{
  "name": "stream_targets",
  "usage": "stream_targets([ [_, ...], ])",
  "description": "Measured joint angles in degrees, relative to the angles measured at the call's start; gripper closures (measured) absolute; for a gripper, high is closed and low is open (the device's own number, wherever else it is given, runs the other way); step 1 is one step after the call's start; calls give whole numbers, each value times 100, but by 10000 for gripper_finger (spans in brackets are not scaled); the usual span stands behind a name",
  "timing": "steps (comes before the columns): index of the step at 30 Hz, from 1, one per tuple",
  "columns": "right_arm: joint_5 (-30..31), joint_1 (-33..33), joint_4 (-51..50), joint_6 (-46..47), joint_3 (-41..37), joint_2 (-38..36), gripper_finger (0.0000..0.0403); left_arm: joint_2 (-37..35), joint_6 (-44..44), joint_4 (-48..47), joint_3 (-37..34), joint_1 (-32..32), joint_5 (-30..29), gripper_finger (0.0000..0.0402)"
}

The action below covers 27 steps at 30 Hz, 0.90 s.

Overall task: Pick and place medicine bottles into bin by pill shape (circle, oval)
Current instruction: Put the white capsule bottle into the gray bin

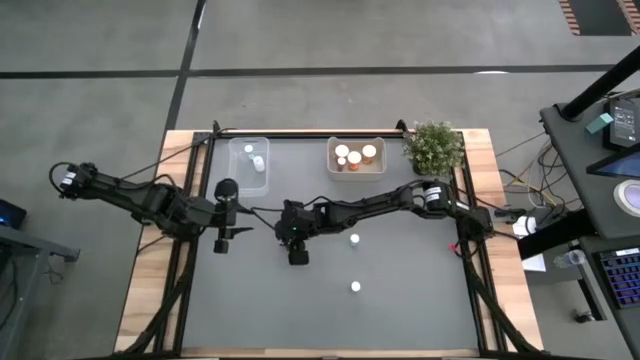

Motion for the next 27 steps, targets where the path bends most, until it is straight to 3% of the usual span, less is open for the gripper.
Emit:
stream_targets([
  [10, 42, -102, -974, -5, 0, -668, 248, 24, 149, 420, -2, -2, -36, 233],
  [27, 360, -1171, -2507, 321, -402, -2108, 250, 70, 744, 986, -7, 2, -277, 234],
])
